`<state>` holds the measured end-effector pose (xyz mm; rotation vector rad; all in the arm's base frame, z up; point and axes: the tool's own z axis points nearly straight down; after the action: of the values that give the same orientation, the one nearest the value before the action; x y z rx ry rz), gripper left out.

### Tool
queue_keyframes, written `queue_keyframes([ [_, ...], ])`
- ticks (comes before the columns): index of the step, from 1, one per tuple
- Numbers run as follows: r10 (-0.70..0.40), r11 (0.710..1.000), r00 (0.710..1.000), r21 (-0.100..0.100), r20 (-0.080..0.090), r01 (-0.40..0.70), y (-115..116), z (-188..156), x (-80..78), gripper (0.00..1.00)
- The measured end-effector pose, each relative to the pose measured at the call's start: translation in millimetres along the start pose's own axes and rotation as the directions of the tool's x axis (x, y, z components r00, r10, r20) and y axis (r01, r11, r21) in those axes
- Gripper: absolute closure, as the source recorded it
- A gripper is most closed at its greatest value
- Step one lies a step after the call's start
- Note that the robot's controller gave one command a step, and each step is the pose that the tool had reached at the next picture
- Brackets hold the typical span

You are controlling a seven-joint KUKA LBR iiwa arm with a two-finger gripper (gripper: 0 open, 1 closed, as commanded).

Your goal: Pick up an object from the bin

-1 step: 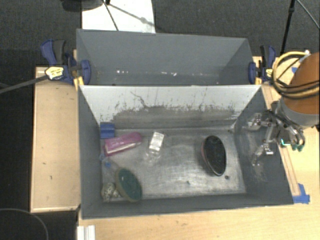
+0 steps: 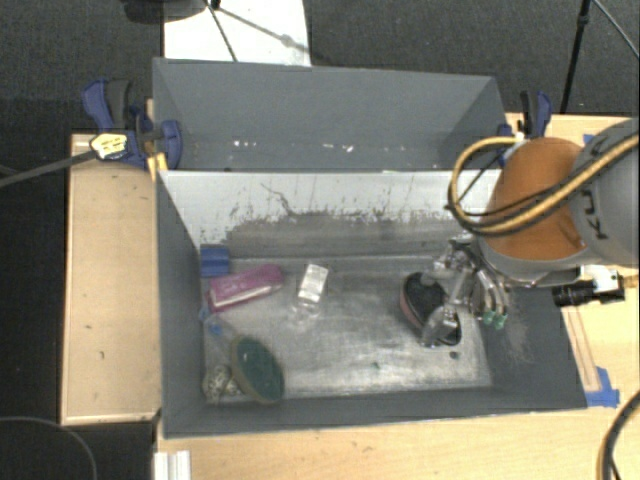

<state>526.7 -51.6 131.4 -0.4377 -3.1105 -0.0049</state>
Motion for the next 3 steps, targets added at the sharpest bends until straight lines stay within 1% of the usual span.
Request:
queue_keyframes([
  [1,0.346,0.938,0.938,0.001,0.006,-0.346,-14,-2,-3.3,0.00],
  [2,0.417,0.909,0.909,-0.001,0.004,-0.417,20,7,7.5,0.00],
  [3,0.490,0.872,0.871,-0.005,0.017,-0.490,3,59,-16.5,0.00],
])
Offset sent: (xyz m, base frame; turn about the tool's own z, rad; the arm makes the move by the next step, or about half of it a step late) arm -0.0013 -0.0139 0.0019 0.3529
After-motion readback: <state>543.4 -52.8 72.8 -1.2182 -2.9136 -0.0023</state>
